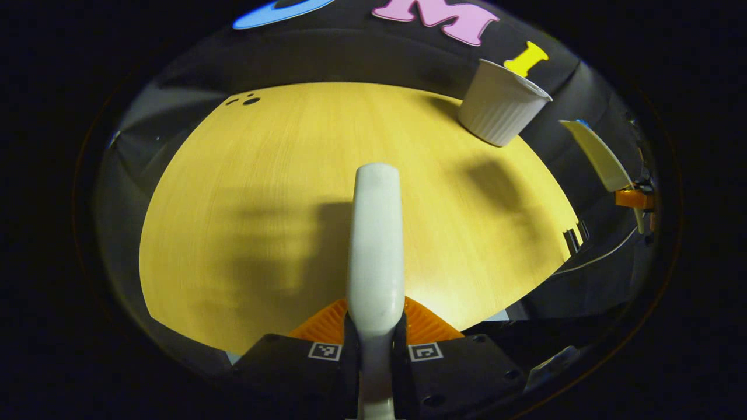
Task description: Pick up the small broom and dustpan from the desktop, sweep the trash into the dustpan with the broom, and then empty the trash into the garbage bin.
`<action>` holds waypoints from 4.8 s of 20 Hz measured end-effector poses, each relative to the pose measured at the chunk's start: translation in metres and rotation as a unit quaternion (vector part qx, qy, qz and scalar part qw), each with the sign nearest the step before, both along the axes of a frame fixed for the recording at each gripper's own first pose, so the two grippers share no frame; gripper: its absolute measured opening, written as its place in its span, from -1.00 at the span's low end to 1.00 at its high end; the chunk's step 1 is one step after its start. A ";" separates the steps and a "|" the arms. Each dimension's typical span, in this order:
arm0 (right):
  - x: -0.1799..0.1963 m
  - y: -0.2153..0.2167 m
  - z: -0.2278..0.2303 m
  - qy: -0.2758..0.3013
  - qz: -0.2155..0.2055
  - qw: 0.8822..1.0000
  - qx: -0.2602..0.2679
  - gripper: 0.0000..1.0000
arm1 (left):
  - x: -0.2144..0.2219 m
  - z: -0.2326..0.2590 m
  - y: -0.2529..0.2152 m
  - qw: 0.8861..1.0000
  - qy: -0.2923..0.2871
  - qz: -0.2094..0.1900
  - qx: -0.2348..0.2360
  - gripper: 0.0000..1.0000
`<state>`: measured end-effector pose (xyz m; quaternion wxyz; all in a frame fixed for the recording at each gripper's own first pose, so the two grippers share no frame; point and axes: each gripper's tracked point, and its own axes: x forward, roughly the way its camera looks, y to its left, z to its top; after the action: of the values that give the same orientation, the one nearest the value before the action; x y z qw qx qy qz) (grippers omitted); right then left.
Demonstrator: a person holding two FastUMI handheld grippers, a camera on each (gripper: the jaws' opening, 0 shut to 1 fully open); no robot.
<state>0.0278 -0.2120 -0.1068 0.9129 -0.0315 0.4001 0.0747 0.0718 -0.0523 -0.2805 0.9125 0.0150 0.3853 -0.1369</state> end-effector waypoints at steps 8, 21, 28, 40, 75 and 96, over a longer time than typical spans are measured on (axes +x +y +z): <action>0.051 -0.035 0.077 -0.027 -0.055 0.998 0.017 -0.31 | -0.001 0.000 0.029 0.998 0.011 0.048 -0.029 -0.46; 0.207 -0.104 0.129 -0.068 -0.116 0.989 -0.064 -0.31 | -0.004 0.019 0.070 0.992 0.003 0.109 -0.069 -0.46; 0.243 -0.152 0.110 -0.064 -0.159 0.970 -0.174 -0.30 | -0.004 0.018 0.087 0.987 0.008 0.140 -0.077 -0.46; 0.258 -0.163 0.122 -0.110 -0.090 0.876 -0.460 -0.31 | 0.010 0.028 0.105 0.989 0.025 0.135 -0.047 -0.46; 0.248 -0.155 0.129 -0.095 -0.191 0.908 -0.360 -0.24 | 0.037 0.032 0.078 0.997 0.041 0.054 -0.045 -0.46; 0.263 -0.106 0.130 -0.213 -0.165 0.959 -0.094 -0.31 | 0.029 0.030 0.033 1.000 0.003 0.017 -0.009 -0.46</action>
<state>0.2906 -0.3184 0.0229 0.9695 -0.0658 0.2017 -0.1231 0.1004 -0.0193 -0.2505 0.9135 -0.0001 0.3870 -0.1253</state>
